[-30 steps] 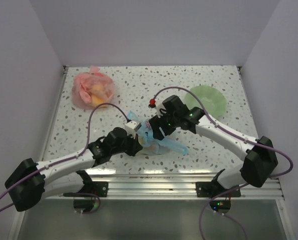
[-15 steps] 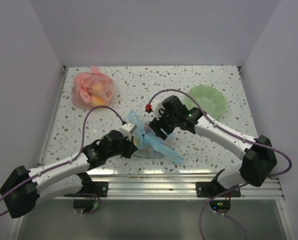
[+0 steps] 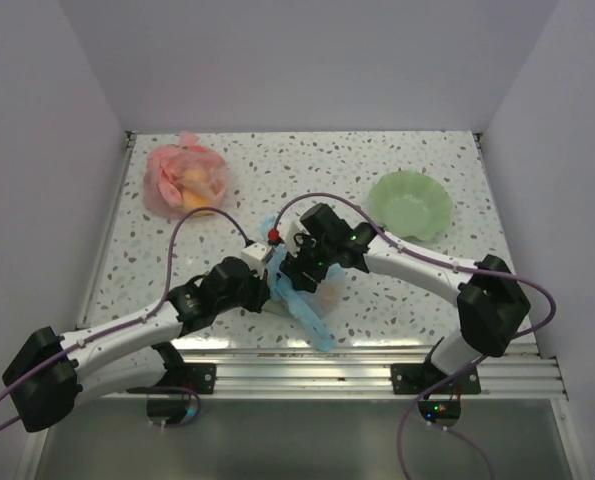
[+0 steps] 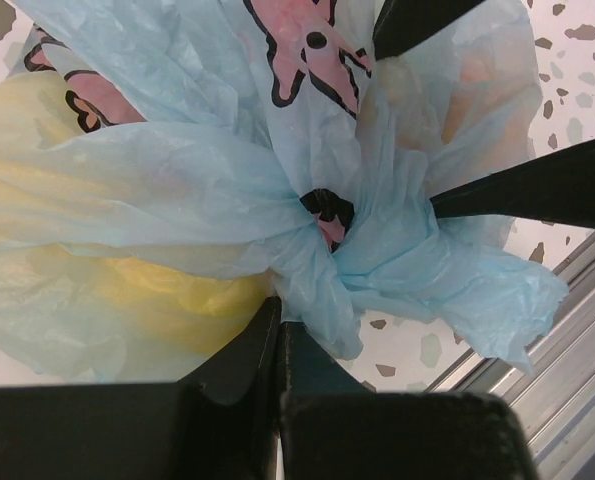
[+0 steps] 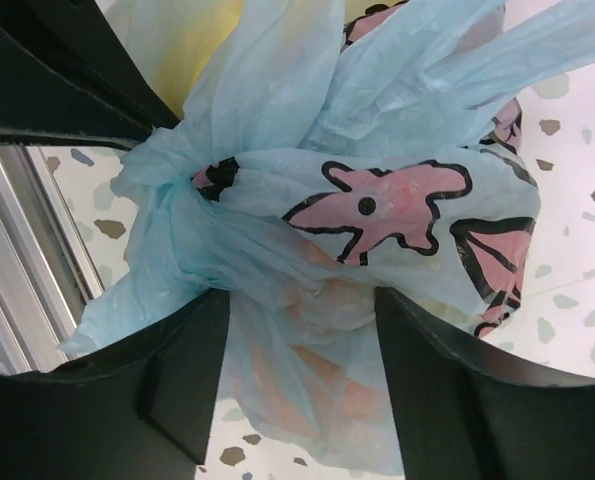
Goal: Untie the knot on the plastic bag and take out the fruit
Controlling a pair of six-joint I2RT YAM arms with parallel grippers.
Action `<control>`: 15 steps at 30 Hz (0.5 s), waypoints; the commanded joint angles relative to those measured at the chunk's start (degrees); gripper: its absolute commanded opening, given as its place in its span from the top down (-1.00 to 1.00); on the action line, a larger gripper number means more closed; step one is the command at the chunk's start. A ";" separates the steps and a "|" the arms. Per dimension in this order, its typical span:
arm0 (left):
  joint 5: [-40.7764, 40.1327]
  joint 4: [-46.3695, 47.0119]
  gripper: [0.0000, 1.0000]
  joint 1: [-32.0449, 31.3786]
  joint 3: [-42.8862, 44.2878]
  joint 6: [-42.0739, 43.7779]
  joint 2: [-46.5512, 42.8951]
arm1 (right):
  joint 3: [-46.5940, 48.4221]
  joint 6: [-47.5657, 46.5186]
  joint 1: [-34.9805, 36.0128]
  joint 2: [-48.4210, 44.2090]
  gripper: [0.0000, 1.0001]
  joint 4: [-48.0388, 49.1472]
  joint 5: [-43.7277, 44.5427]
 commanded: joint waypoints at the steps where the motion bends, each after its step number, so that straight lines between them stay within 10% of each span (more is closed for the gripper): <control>1: -1.41 0.52 1.00 -0.20 2.98 1.18 0.20 | 1.57 -0.16 0.53 1.32 -0.23 3.77 -3.23; 12: -7.56 -0.70 1.00 0.23 3.51 -0.31 -1.82 | -1.68 2.74 0.62 1.06 1.00 8.43 -3.25; 15: -9.84 -2.11 1.00 0.59 3.43 -0.93 -2.78 | -3.26 4.15 0.27 -0.60 1.00 10.36 0.26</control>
